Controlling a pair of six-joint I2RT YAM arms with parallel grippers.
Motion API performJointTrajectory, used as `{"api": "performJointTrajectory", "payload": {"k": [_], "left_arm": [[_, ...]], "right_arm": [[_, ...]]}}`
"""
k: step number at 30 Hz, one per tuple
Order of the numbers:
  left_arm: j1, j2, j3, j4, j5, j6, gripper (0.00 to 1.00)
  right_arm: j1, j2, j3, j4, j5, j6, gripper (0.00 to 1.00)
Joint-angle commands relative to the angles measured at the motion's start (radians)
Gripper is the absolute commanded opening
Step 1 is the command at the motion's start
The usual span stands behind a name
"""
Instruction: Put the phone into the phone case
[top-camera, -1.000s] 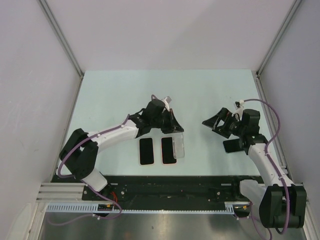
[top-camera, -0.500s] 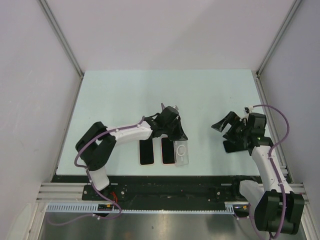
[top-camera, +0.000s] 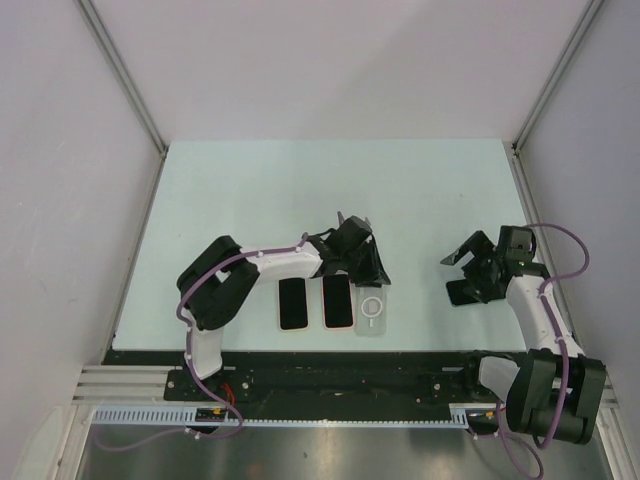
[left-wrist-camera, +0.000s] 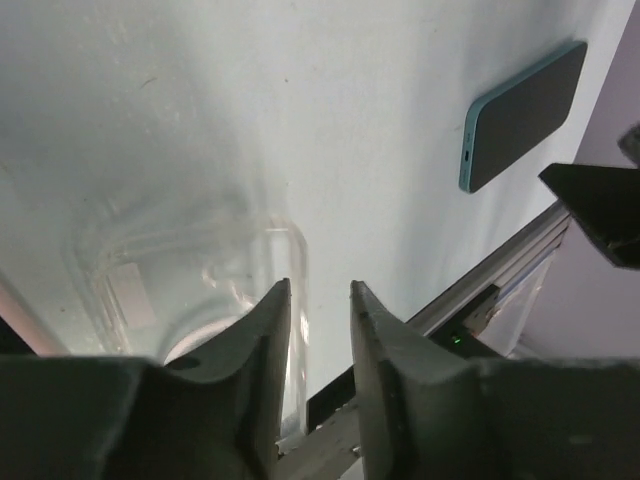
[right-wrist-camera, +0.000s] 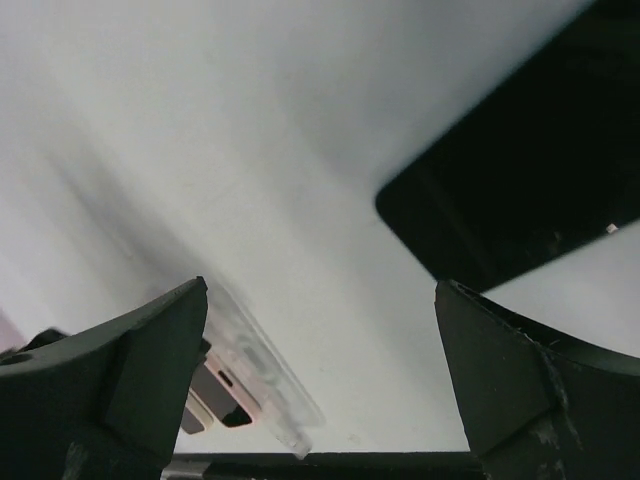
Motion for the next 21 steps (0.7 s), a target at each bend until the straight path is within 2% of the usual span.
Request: {"api": "performJointTrajectory", "payload": {"k": [1,5,7,10,15,21], "left_arm": [[-0.008,-0.01,0.047,0.026,0.012,0.002,0.51],[-0.01,-0.041,0.055,0.009,0.007,0.049,0.8],[-0.008,-0.07,0.067,-0.018,0.003,0.075,0.91],[-0.008,-0.13,0.075,-0.072,-0.036,0.157,1.0],[-0.008,-0.252,0.07,-0.224,-0.209,0.267,1.0],[0.009,-0.453,0.03,-0.362,-0.308,0.427,1.0]], "right_arm": [[-0.008,0.038,0.081,-0.168,0.241,0.108,1.0],[-0.013,0.058,0.13,-0.282,0.454,0.191,1.0],[-0.018,0.064,0.143,-0.312,0.502,0.212,1.0],[-0.03,0.092,0.16,-0.338,0.562,0.258,1.0],[-0.053,0.172,0.194,-0.337,0.585,0.283,1.0],[-0.061,0.253,0.248,-0.332,0.582,0.317,0.9]]}}
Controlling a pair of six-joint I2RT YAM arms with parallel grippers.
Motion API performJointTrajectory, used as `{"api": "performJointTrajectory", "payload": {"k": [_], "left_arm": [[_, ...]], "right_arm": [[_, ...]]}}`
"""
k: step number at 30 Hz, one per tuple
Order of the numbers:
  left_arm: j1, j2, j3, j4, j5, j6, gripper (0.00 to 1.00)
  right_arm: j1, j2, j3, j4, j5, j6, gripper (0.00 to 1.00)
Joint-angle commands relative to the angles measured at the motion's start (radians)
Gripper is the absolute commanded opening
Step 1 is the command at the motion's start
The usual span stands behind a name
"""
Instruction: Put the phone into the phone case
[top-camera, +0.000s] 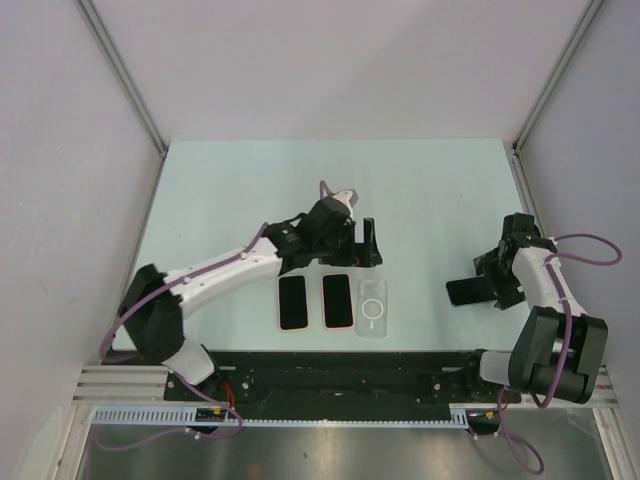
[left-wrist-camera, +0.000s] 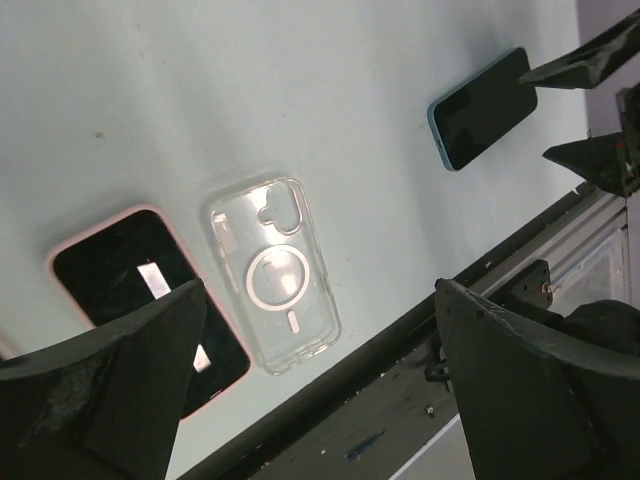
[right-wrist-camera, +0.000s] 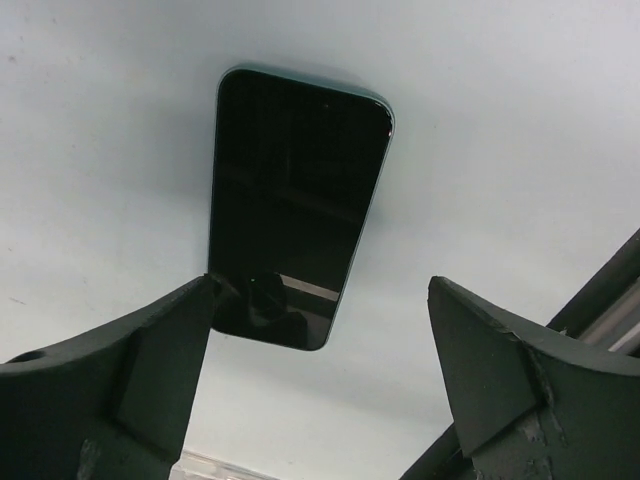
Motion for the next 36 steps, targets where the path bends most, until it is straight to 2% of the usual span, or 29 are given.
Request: {"api": "performJointTrajectory", "payload": {"k": [1,5,9,12,16,22,29,36], "left_arm": [[0.012,-0.205,-0.007,-0.13,-0.139,0.171,1.0],[0.052,-0.355,-0.106,-0.141,-0.146,0.24,1.0],[0.156,-0.479,-0.21,-0.151,-0.133,0.294,1.0],[0.238,-0.52,-0.246,-0.177,-0.128,0.325,1.0],[0.284,-0.576,-0.27,-0.196,-0.145,0.391,1.0],[0.321,-0.62,-0.318,-0.19,-0.188,0.435,1.0],[0.35,-0.634,-0.352,-0.171,-0.149,0.443,1.0],[0.371,-0.636,-0.356,-0.167,-0.136,0.446,1.0]], "right_arm": [[-0.005,0.073,0.086,-0.037,0.056,0.067,0.9],[-0.007,0.125,0.106,-0.039,0.059,0.09,0.91],[-0.007,0.18,0.133,-0.052,0.05,0.114,0.93],[-0.002,0.24,0.162,-0.086,0.033,0.139,0.92],[0.015,0.304,0.221,-0.117,0.05,0.143,0.93],[0.021,0.38,0.227,-0.122,0.037,0.16,0.93],[0.025,0.419,0.227,-0.114,0.048,0.183,0.94],[0.028,0.427,0.219,-0.08,0.059,0.209,0.91]]}}
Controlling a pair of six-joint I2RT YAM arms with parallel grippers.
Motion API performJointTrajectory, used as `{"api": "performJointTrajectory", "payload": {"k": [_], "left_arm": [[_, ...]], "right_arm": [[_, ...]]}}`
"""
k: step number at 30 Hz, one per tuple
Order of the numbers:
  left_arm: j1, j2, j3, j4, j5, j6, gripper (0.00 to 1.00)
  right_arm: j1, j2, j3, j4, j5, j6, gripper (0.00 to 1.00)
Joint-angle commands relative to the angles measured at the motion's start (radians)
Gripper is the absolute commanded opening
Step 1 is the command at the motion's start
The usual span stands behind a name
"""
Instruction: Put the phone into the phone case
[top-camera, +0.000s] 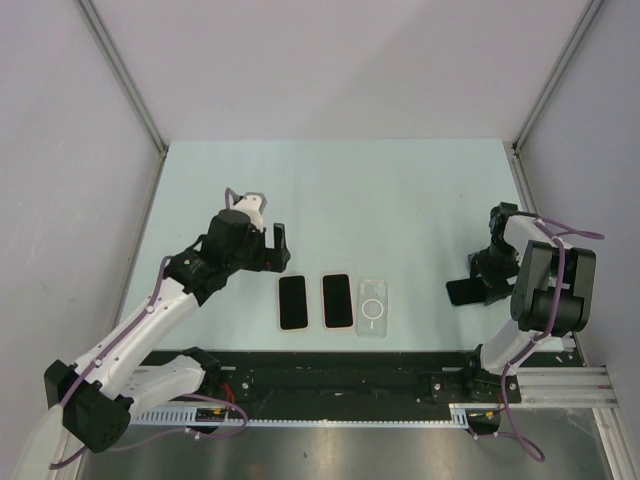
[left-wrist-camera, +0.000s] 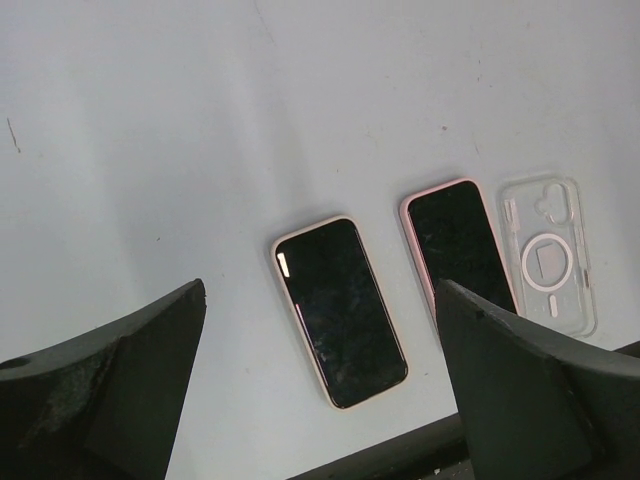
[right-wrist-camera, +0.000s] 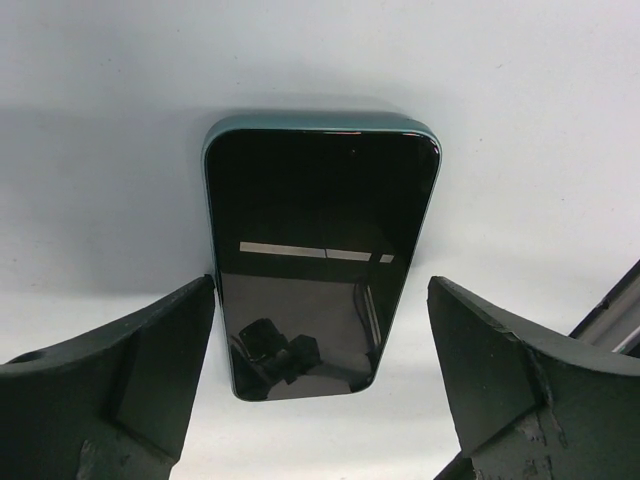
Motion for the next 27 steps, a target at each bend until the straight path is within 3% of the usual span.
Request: {"api": "performJointTrajectory", "payload": {"k": [1,8,12,17,24,27], "left_arm": [[0.021,-0.017,-0.004,0.025,0.019,0.025,1.0],[0.039,-0.023,-0.007,0.028,0.02,0.021,1.0],[0.045,-0.023,-0.009,0.028,0.022,0.018,1.0],[0.053,-0.023,-0.009,0.029,0.03,0.016,1.0],[0.056,-0.031,-0.012,0.029,0.03,0.013,1.0],[0.058,-0.033,-0.015,0.029,0.028,0.013,1.0]], "right_arm": [[0.01,0.014,0.01,0.021,0.046,0.05,0.9],[0.009,-0.032,-0.066,0.156,-0.01,0.018,0.84],[0.015,-0.054,-0.099,0.271,-0.131,-0.117,0.82],[0.03,-0.045,-0.105,0.392,-0.271,-0.26,0.74],[0.055,0.087,-0.096,0.459,-0.507,-0.478,0.65],[0.079,0.118,-0.094,0.459,-0.524,-0.55,0.61]]}}
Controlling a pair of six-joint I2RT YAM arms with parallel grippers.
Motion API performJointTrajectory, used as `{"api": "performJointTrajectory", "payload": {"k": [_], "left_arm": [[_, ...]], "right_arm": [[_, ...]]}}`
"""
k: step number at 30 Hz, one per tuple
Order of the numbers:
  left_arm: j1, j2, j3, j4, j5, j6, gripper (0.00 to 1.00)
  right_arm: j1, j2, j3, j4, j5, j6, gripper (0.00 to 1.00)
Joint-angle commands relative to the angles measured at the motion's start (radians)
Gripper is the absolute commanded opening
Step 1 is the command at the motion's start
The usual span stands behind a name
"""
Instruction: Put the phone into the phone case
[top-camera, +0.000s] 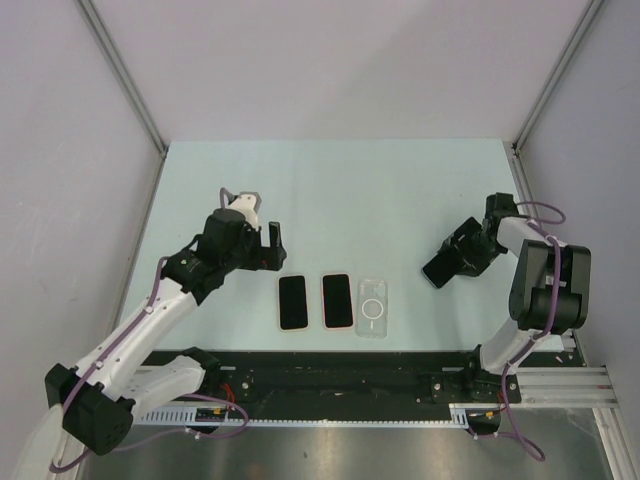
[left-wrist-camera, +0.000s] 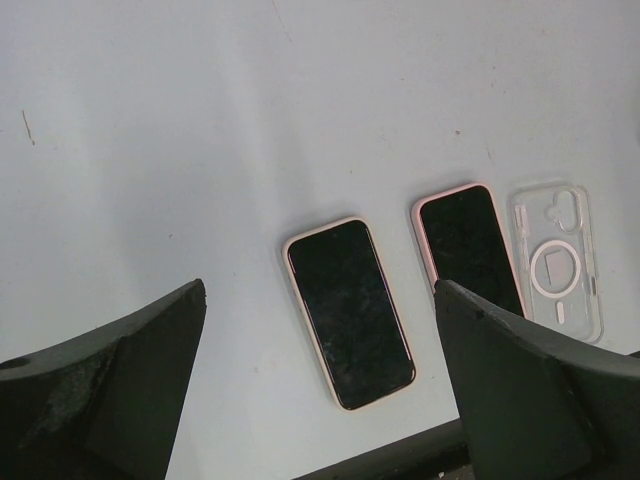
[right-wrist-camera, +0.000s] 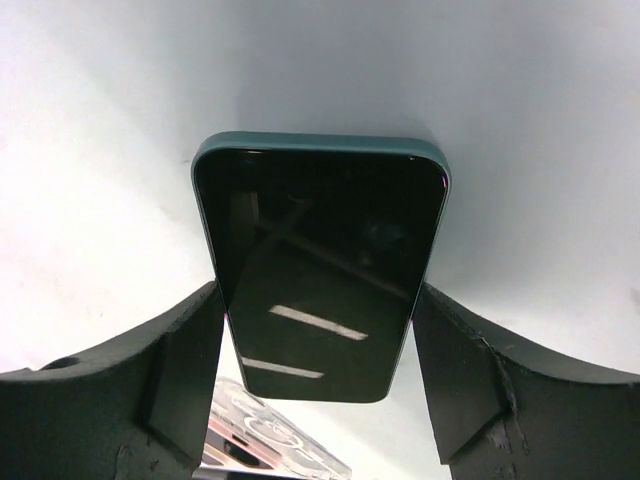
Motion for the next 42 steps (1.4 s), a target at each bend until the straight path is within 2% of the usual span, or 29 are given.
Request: {"api": "performJointTrajectory", "payload": {"k": [1,9,12,14,20,30,42], "left_arm": [[0.01,-0.029,-0.006,0.029,0.008,0.007,1.0],[0.01,-0.031,-0.007,0.028,0.011,0.005,1.0],[0.011,-0.032,-0.006,0.028,0.012,0.005,1.0],[0.013,-0.037,-0.007,0.028,0.014,0.004,1.0],[0.014,-0.046,-0.01,0.029,0.014,0.002,1.0],[0.019,-0.052,-0.012,0.032,0.008,0.004,1.0],[0.022,-0.051,-0.015,0.031,0.006,-0.001,1.0]], "right_arm": [[0.045,0.114,-0.047,0.103,-0.096,-0.166,0.61],[0.131,0.05,0.028,-0.041,-0.001,-0.27,0.6],[0.165,0.024,0.034,-0.077,-0.027,-0.285,0.59],[0.229,-0.005,0.036,-0.098,-0.036,-0.285,0.59],[0.359,-0.085,0.045,-0.124,-0.082,-0.218,0.56],[0.54,-0.147,0.096,-0.155,-0.073,-0.117,0.55],[0.734,-0.085,0.097,-0.085,-0.03,-0.011,0.55]]}}
